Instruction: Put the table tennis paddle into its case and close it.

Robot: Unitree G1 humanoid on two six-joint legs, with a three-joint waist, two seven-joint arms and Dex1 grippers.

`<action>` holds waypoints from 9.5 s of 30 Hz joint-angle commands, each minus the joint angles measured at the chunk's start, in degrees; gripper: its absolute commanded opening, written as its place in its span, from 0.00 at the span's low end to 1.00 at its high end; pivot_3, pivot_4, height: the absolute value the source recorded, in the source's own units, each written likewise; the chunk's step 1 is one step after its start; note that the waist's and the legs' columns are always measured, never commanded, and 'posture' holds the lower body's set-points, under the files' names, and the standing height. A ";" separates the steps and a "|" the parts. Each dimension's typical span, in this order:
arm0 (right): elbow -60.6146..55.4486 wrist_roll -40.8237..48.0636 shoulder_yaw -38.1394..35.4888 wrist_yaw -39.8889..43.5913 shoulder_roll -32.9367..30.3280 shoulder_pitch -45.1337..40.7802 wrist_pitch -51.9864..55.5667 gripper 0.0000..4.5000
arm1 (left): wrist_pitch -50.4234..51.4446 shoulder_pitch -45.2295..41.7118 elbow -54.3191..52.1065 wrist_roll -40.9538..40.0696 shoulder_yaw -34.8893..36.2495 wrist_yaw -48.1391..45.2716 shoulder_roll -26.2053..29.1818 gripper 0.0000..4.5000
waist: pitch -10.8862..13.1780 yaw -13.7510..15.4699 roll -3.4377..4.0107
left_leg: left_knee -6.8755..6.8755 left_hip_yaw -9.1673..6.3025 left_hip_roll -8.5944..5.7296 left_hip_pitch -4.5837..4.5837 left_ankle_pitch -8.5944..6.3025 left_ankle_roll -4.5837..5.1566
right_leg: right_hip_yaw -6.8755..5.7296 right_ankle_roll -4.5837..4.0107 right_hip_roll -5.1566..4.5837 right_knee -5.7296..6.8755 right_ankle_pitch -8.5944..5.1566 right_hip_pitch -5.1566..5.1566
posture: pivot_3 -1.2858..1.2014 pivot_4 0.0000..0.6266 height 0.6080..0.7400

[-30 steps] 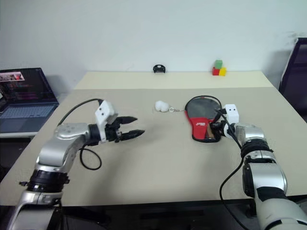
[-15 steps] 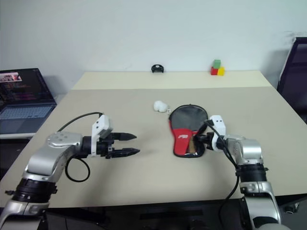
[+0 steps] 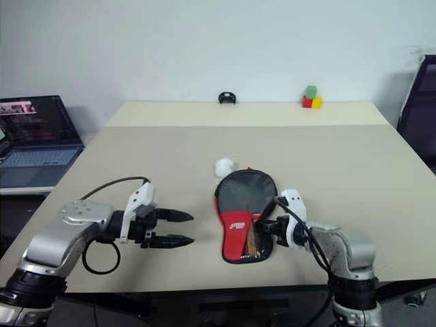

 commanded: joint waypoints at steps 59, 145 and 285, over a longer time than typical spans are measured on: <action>0.67 13.12 9.98 7.48 -20.04 -4.98 -31.09 0.99 | 1.24 5.22 -2.43 -1.42 9.44 20.83 -4.27 0.76 | 0.02 1.23 -0.05 | -0.08 -0.23 0.00 0.11 -0.01 0.03 | -0.29 0.00 -0.01 -0.53 0.00 0.50 | 0.52 0.24 1.00; 29.49 -19.23 27.92 11.02 -14.13 -4.09 -47.83 1.00 | -18.52 -48.72 81.20 24.65 1.79 31.52 -34.67 0.05 | -0.21 1.31 -0.44 | 0.00 -0.33 -0.13 0.54 -0.01 0.01 | -0.60 0.00 0.02 -0.49 0.03 0.92 | 0.52 0.24 1.00; 35.78 -4.16 11.02 9.17 -17.72 -24.10 -45.58 1.00 | -35.22 -22.40 48.13 23.27 -14.09 13.97 -37.12 1.00 | -1.13 2.60 -0.32 | -0.67 -0.27 -0.14 0.49 -0.01 -0.02 | -0.33 0.05 -0.06 -1.00 -0.05 0.86 | 0.52 0.24 1.00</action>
